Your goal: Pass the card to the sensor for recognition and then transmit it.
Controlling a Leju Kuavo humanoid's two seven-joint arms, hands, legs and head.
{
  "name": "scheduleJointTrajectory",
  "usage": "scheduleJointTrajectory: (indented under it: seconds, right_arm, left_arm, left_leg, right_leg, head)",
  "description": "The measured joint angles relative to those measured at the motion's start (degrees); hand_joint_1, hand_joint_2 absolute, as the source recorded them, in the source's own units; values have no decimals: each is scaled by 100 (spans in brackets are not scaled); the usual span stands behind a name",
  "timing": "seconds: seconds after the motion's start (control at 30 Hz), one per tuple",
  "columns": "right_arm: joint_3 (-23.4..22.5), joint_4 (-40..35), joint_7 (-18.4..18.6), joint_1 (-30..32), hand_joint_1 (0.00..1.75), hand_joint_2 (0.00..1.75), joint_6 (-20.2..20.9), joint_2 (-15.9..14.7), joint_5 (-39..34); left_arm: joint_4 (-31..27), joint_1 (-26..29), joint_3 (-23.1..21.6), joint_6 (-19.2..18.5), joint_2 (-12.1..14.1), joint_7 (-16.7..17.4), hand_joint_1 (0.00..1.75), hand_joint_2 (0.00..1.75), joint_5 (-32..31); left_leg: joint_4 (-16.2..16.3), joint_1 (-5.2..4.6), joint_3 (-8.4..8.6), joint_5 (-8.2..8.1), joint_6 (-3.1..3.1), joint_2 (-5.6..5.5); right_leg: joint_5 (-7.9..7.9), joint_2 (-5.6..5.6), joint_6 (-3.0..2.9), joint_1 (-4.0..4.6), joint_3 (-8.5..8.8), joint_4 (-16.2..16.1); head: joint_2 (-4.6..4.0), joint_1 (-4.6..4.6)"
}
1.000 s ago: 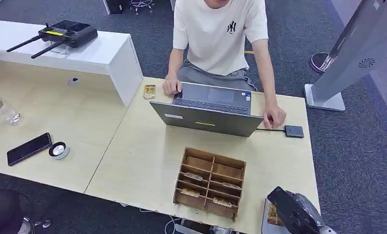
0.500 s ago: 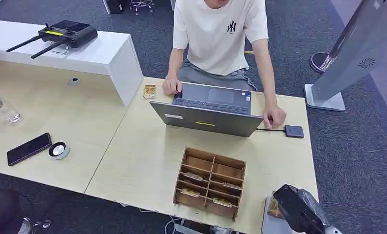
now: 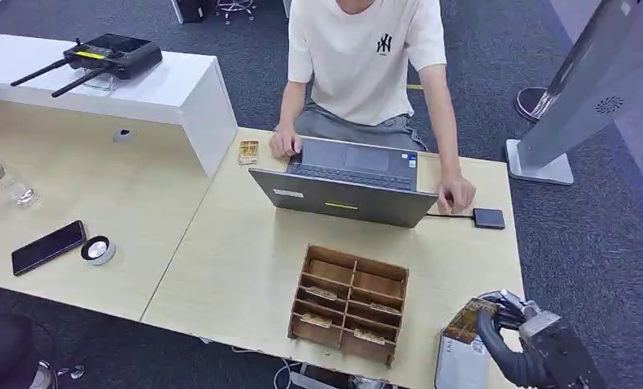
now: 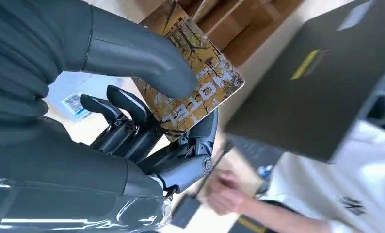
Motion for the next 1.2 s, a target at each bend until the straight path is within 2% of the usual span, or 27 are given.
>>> scheduleJointTrajectory:
  seconds: [0.2,0.4,0.57,0.9,1.2]
  right_arm:
    - [-48,-407,-525,73,175,175,411,0,-593]
    - [11,-630,-755,-80,175,175,744,2,-742]
    - [284,-704,-792,-495,175,175,818,81,-661]
    - [1338,-551,-280,-1920,175,175,481,638,-449]
    - [1915,273,476,-3310,175,175,-76,1342,-256]
  left_arm:
    - [-28,57,39,0,2,-195,0,175,135]
    - [-26,63,33,0,6,-344,0,175,311]
    - [-28,21,-20,0,13,-391,0,175,407]
    - [-26,-300,-479,0,140,-461,0,175,632]
    - [-15,-702,-1040,0,275,-496,0,175,888]
  left_leg:
    - [0,0,1,0,0,1]
    - [0,0,1,0,0,2]
    - [0,0,2,1,0,3]
    - [-1,2,4,6,-5,4]
    - [-1,1,6,15,-7,0]
  right_leg:
    - [0,0,0,0,0,0]
    - [0,2,0,0,1,0]
    - [1,4,0,0,2,1]
    - [2,9,-1,2,2,6]
    - [6,6,-6,1,2,8]
  head:
    - [0,2]
    - [0,4]
    - [0,2]
    - [0,4]
    - [0,4]
